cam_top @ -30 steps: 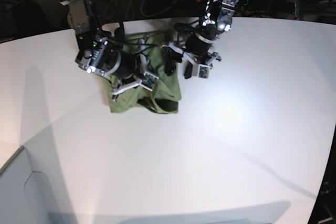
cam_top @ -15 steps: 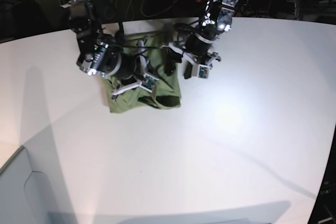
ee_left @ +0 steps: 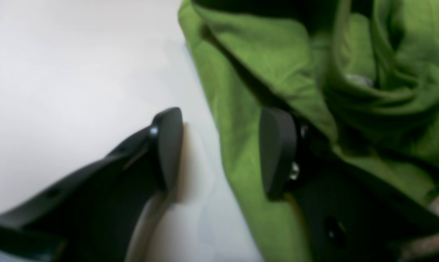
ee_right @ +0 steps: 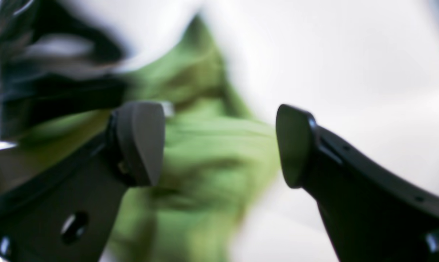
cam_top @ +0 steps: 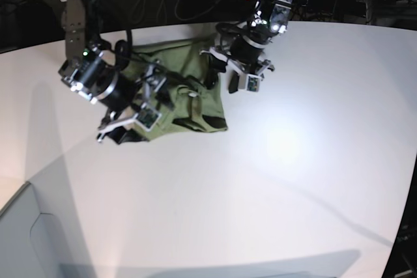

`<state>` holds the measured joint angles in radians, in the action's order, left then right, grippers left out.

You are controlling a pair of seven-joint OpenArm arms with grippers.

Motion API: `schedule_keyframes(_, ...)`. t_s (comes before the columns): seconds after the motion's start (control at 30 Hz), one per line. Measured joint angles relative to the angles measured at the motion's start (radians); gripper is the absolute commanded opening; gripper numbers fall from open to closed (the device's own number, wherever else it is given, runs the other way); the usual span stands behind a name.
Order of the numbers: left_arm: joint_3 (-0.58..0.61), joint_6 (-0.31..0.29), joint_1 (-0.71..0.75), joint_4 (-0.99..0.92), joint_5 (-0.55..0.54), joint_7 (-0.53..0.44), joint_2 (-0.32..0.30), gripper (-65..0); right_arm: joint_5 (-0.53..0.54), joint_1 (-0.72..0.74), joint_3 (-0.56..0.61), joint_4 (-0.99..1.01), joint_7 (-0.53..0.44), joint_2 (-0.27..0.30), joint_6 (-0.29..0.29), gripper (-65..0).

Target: Fold the T-shirt properly

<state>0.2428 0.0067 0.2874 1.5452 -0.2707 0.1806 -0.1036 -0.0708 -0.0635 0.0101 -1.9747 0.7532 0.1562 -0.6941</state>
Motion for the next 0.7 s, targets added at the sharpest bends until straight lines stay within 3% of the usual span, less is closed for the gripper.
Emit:
schedule_keyframes(0.23,-0.010,0.004,0.074,0.076,-0.003,0.018,-0.050,-31.9,0.008,0.043,-0.046,0.051,0.045,-0.024,0.000,-19.2)
schedule_keyframes(0.33,-0.066,0.005,0.098,0.103,0.001,0.032,-0.049,-31.9,0.011,0.035,-0.047,0.106,0.045,-0.024,0.000,-20.3)
schedule_keyframes(0.57,-0.156,0.008,0.118,0.152,0.001,0.025,-0.049,-31.9,0.012,0.035,-0.047,0.204,0.050,-0.024,0.000,-40.4)
schedule_keyframes(0.7,-0.169,0.005,0.129,0.152,0.001,0.029,-0.049,-31.9,0.011,0.029,-0.047,0.201,0.053,-0.024,0.000,-65.0)
